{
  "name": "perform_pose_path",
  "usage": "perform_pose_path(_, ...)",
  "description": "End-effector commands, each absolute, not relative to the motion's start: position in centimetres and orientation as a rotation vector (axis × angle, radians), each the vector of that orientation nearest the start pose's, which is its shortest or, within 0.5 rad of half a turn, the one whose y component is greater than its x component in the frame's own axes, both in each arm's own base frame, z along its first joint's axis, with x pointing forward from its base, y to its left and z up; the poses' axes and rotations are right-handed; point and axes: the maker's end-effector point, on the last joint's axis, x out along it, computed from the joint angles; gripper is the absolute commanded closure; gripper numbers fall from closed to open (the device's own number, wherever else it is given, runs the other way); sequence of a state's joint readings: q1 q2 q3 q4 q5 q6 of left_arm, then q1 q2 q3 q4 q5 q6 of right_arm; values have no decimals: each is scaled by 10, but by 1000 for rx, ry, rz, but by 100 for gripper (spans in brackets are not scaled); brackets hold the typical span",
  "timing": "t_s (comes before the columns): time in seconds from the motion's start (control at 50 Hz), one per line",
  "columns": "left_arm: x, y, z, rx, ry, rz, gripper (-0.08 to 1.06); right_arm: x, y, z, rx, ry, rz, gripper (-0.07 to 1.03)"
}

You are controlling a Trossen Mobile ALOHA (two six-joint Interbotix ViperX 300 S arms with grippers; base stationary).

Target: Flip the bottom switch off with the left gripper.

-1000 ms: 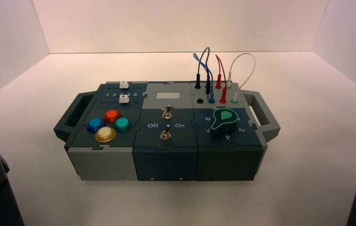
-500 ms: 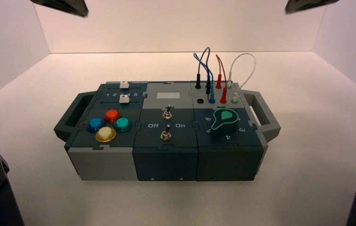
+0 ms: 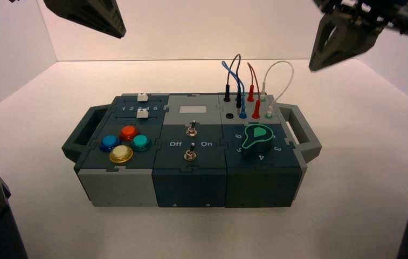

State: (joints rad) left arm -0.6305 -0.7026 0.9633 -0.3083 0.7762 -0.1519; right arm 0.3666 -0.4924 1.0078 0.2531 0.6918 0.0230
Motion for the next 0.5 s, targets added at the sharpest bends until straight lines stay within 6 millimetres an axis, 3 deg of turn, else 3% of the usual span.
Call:
perform_pose_path(0.02, 165, -175, 175, -119, 1147, -578, 101, 216, 115, 103, 68, 1283, 323, 99)
perform_pose_path(0.24, 157, -189, 156, -80, 1249, -588, 101, 217, 119, 74, 46, 1401, 305, 99)
perform_pose_path(0.5, 146, -212, 145, -69, 1319, -632, 101, 218, 139, 54, 33, 1490, 328, 99)
